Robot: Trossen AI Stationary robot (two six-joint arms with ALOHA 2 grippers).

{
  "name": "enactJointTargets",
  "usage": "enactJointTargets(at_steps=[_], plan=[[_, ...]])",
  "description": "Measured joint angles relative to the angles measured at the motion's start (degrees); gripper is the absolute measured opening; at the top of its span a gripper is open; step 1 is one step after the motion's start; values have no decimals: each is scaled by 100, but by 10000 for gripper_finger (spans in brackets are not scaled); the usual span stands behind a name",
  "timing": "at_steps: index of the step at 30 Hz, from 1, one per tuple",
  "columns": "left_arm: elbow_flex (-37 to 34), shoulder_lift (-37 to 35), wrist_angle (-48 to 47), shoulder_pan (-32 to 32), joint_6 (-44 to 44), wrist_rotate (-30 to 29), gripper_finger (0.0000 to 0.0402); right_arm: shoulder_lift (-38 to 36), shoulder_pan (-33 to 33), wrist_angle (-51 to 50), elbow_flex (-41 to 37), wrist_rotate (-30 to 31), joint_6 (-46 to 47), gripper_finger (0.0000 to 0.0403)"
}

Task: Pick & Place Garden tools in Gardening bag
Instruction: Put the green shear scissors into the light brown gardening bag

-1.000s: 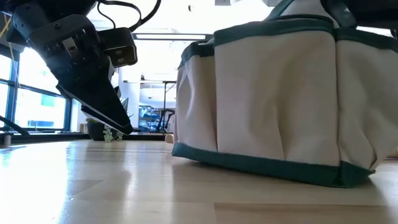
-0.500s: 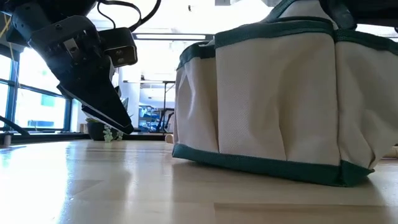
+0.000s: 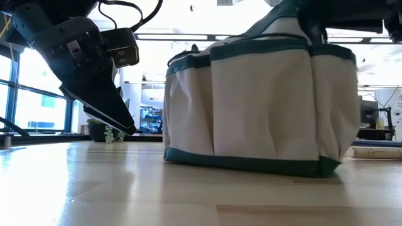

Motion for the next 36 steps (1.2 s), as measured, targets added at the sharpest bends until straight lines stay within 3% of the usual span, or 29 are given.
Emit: enactJointTargets(at_steps=[11,36], plan=[[0,0,0,-2,0,-4,161,0,159,-995,0,41,1543,54],[2,2,15,-1,46,-124,161,323,565,-711,13,-54,1515,64]])
